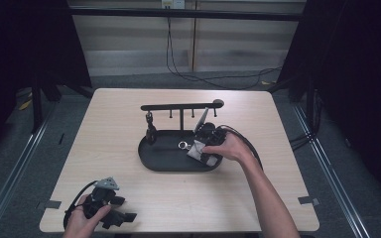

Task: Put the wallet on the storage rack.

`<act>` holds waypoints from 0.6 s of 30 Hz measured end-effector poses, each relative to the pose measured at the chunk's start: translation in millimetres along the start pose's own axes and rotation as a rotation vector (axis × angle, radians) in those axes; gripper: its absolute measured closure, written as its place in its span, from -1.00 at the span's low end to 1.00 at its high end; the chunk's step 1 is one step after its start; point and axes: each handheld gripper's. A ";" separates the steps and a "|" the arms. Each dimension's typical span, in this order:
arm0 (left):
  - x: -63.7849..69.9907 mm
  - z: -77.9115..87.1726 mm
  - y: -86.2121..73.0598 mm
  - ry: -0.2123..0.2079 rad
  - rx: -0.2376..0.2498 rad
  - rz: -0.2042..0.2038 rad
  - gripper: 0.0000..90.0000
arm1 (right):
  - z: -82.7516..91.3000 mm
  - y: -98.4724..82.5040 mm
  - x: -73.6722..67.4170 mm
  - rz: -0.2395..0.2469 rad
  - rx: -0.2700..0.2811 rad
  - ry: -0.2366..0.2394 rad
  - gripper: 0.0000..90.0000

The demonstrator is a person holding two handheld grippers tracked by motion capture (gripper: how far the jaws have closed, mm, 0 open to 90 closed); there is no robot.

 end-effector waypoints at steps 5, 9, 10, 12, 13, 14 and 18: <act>0.1 0.6 -0.4 -0.001 0.007 0.007 -0.55 | 9.3 -1.5 -6.4 0.011 0.016 -0.004 -0.58; -0.2 0.6 -0.5 -0.003 0.010 0.009 -0.55 | 19.0 -5.4 -13.4 0.015 0.029 -0.019 -0.58; -0.1 0.7 -0.5 0.000 0.010 0.010 -0.55 | 19.0 -5.4 -13.4 0.015 0.029 -0.019 -0.58; 0.1 0.9 -0.7 0.001 0.014 0.011 -0.55 | 22.7 -6.5 -17.1 0.027 0.032 -0.028 -0.58; 0.1 1.1 -0.7 0.001 0.015 0.012 -0.55 | 24.1 -7.4 -19.6 0.028 0.035 -0.020 -0.58; 0.3 1.0 -0.8 0.003 0.021 0.021 -0.55 | 26.6 -9.4 -22.6 0.034 0.026 -0.024 -0.59; -0.4 2.0 -0.9 0.006 0.023 0.018 -0.55 | 27.6 -13.9 -25.8 0.040 0.032 -0.020 -0.59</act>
Point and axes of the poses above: each handheld gripper's, and its own axes: z roughly backward along the jaws, y roughly out of its top, x roughly to its right, and after that the axes turned 7 degrees about z, right-handed
